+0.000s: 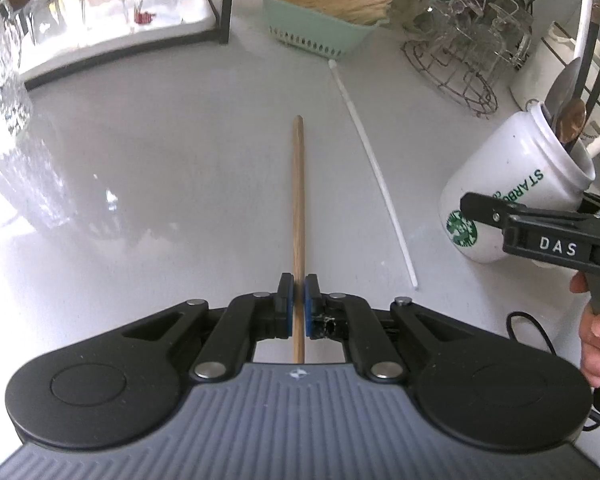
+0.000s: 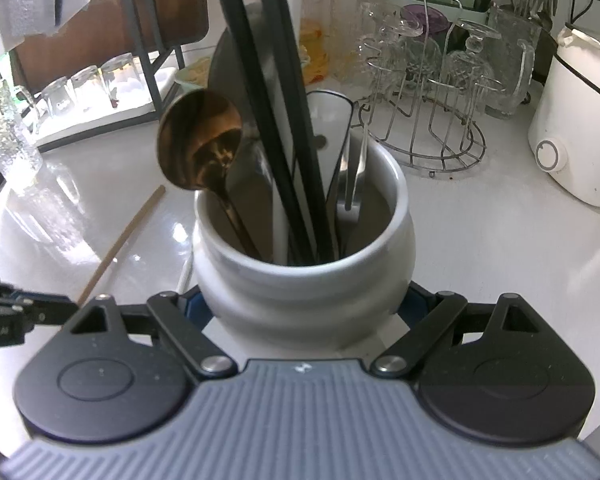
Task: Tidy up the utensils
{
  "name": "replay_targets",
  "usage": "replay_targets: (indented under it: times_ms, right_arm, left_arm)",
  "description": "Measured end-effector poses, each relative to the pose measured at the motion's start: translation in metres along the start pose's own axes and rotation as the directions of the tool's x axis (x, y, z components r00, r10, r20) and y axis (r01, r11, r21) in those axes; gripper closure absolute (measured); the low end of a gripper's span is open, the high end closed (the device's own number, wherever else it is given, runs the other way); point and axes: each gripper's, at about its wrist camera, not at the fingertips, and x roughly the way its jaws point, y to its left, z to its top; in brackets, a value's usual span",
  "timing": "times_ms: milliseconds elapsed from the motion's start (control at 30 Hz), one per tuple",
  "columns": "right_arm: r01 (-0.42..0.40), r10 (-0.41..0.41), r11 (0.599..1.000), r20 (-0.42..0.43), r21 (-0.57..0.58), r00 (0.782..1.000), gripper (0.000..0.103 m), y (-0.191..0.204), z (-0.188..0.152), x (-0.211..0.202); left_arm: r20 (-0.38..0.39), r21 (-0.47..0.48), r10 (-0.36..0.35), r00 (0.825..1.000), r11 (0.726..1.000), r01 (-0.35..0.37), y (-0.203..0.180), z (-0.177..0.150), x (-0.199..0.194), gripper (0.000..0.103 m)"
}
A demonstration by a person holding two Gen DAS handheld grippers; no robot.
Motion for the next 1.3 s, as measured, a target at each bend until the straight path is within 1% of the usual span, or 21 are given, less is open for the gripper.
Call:
replay_targets:
  times_ms: [100, 267, 300, 400, 433, 533, 567, 867, 1033, 1167, 1300]
  right_arm:
    - [0.004, -0.004, 1.0, 0.008, 0.004, 1.0, 0.011, 0.004, -0.004, -0.003]
    - [0.017, -0.017, 1.0, 0.022, 0.021, 1.0, 0.011, 0.007, -0.007, -0.005]
    - [0.019, -0.02, 1.0, 0.023, 0.023, 1.0, 0.011, 0.007, -0.007, -0.004]
    - [0.025, -0.026, 0.999, 0.023, 0.028, 0.999, 0.011, 0.009, -0.007, -0.004]
    - [0.026, -0.027, 0.999, 0.022, 0.029, 0.999, 0.011, 0.009, -0.007, -0.004]
    - [0.031, -0.032, 0.999, 0.023, 0.034, 0.999, 0.012, 0.01, -0.007, -0.004]
    - [0.034, -0.035, 0.999, 0.022, 0.038, 0.999, 0.012, 0.01, -0.007, -0.004]
    - [0.047, -0.048, 0.998, 0.02, 0.049, 0.999, 0.012, 0.012, -0.007, -0.005]
    - [0.061, -0.063, 0.996, 0.025, 0.067, 0.998, 0.012, 0.014, -0.008, -0.005]
    - [0.068, -0.07, 0.995, 0.024, 0.075, 0.997, 0.012, 0.015, -0.007, -0.005]
    - [0.071, -0.073, 0.994, 0.025, 0.078, 0.997, 0.012, 0.016, -0.008, -0.005]
  left_arm:
    - [-0.007, -0.013, -0.014, 1.0, 1.0, 0.014, 0.005, -0.007, -0.003, 0.097]
    - [-0.012, -0.03, -0.034, 0.999, 0.999, 0.034, 0.011, -0.008, -0.005, 0.096]
    - [-0.011, -0.025, -0.045, 0.999, 0.999, 0.045, 0.012, -0.008, -0.006, 0.096]
    - [-0.01, 0.004, -0.045, 0.999, 0.999, 0.045, 0.008, -0.002, -0.003, 0.096]
    - [-0.008, 0.012, -0.041, 0.999, 0.999, 0.041, 0.006, 0.0, -0.001, 0.096]
    - [0.001, 0.034, -0.031, 1.0, 0.999, 0.031, 0.003, 0.009, 0.006, 0.088]
    - [0.007, 0.04, -0.028, 1.0, 0.999, 0.028, 0.002, 0.013, 0.008, 0.088]
    - [0.074, 0.076, 0.003, 0.997, 0.997, -0.008, -0.002, 0.054, 0.031, 0.087]
    - [0.086, 0.103, 0.02, 0.996, 0.994, -0.029, -0.004, 0.076, 0.042, 0.087]
    - [0.081, 0.118, 0.025, 0.996, 0.992, -0.034, -0.006, 0.084, 0.051, 0.087]
    - [0.082, 0.128, 0.027, 0.996, 0.991, -0.037, -0.009, 0.085, 0.057, 0.088]
